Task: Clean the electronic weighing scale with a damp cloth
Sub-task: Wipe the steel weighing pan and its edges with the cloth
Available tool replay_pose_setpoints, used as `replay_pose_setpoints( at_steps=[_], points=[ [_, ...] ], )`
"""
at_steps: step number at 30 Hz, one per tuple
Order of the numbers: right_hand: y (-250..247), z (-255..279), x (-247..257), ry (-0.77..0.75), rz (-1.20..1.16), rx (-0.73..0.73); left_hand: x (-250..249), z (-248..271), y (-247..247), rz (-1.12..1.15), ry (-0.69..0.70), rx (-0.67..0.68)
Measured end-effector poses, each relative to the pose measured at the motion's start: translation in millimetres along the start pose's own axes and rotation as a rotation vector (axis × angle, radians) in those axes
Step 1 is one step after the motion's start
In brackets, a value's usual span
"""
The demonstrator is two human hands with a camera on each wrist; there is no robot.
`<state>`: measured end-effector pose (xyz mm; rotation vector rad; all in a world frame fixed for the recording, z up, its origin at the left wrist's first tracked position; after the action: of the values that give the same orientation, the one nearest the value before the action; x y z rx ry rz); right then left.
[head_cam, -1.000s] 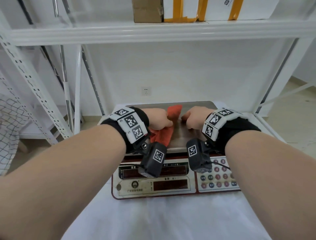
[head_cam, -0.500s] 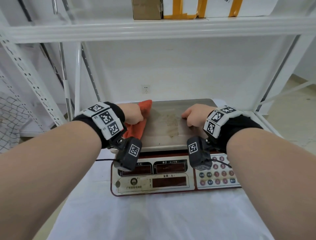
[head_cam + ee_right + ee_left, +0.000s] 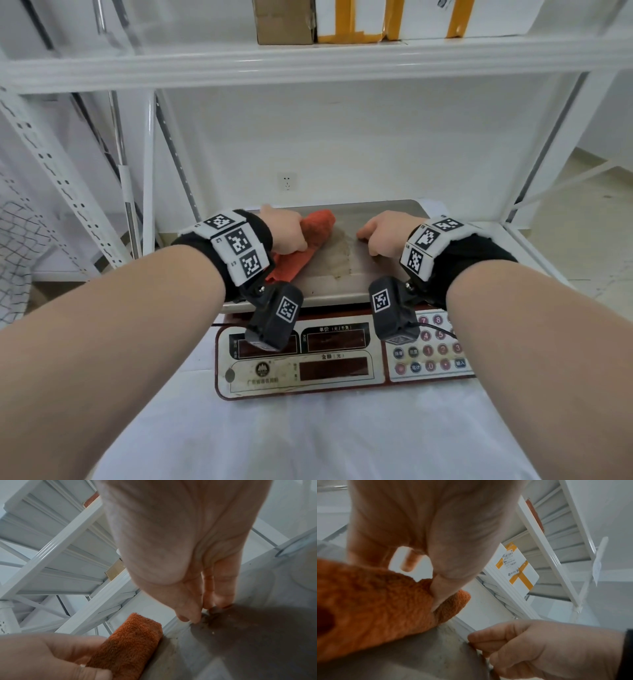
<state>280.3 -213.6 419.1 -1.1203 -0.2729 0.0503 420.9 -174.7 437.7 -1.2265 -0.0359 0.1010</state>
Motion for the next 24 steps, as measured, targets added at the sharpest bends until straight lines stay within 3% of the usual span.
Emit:
replay_pose_setpoints(
  at_steps=[8, 13, 16, 18, 21, 24],
  points=[
    [0, 0, 0, -0.042, 0.080, -0.034, 4, -16, -7, -0.001, -0.027, 0.013],
    [2, -2, 2, -0.086, 0.161, -0.010, 4, -20, -24, 0.021, -0.068, -0.091],
    [0, -4, 0, -0.090, 0.149, -0.014, -8, -24, -16, 0.025, -0.073, -0.013],
    [0, -8, -3, -0.082, 0.075, -0.008, -19, -23, -15, 0.048, -0.049, 0.024],
    [2, -13, -10, -0.050, -0.052, 0.001, -43, -23, -15, 0.009, 0.096, 0.028],
    [-4, -13, -19, 0.001, -0.052, -0.083, -49, -17, -11, -0.042, 0.155, 0.053]
  ],
)
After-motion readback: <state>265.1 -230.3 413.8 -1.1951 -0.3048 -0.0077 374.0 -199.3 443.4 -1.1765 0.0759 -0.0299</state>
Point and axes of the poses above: each hand's wrist, its own z-axis away from the middle knuckle, its own y-axis out of the palm, x = y × z, the point moved 9 cm from there along -z, towards the middle knuckle, and after that the axes turned 4 degrees about x, right-handed, at the moved point
